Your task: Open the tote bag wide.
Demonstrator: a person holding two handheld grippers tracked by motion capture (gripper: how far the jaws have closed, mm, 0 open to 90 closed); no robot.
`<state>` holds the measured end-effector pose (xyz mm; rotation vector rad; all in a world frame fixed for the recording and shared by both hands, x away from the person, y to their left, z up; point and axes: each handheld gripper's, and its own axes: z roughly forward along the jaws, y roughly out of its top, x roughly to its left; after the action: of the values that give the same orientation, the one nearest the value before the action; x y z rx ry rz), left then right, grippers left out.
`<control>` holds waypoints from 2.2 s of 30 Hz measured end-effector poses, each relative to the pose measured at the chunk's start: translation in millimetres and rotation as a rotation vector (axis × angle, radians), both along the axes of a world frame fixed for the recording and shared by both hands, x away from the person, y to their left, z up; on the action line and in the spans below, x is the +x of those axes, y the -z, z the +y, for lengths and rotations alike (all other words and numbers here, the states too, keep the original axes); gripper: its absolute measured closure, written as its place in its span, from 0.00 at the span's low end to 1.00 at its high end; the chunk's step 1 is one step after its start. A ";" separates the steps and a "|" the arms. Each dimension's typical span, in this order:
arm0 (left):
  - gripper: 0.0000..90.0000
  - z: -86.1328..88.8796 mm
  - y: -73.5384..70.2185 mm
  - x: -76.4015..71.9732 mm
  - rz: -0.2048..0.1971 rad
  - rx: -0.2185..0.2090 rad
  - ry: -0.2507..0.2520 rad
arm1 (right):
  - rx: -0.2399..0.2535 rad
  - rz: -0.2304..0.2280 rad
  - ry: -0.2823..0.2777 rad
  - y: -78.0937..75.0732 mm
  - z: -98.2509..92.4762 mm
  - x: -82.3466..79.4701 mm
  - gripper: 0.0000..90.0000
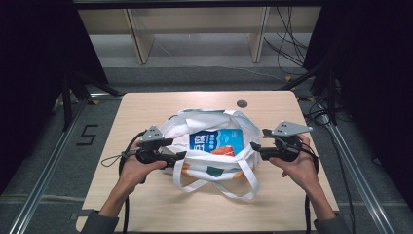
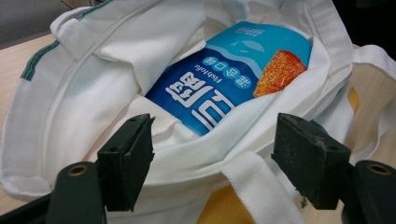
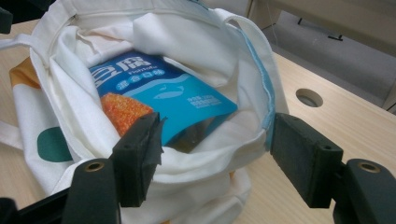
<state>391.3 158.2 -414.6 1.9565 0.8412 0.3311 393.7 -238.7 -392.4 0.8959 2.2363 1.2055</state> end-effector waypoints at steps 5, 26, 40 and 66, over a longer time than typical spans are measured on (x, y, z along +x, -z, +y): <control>0.31 1.7 -0.8 -7.6 -0.001 0.017 0.014 | -0.015 -0.026 -0.016 0.2 -1.3 -2.8 0.36; 0.28 0.5 5.7 -52.6 -0.029 0.003 0.072 | -0.024 0.007 -0.020 14.0 -9.4 -33.6 0.33; 0.26 -0.1 22.8 -73.8 -0.019 -0.005 0.095 | -0.024 0.013 0.005 31.5 -11.1 -56.8 0.32; 0.23 17.6 63.2 -98.2 -0.031 0.077 0.062 | -0.020 0.001 0.004 65.7 -31.0 -90.9 0.32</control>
<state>293.1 175.8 -477.8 2.0389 0.7565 0.3611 302.8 -269.7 -458.1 0.8930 2.2420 1.1785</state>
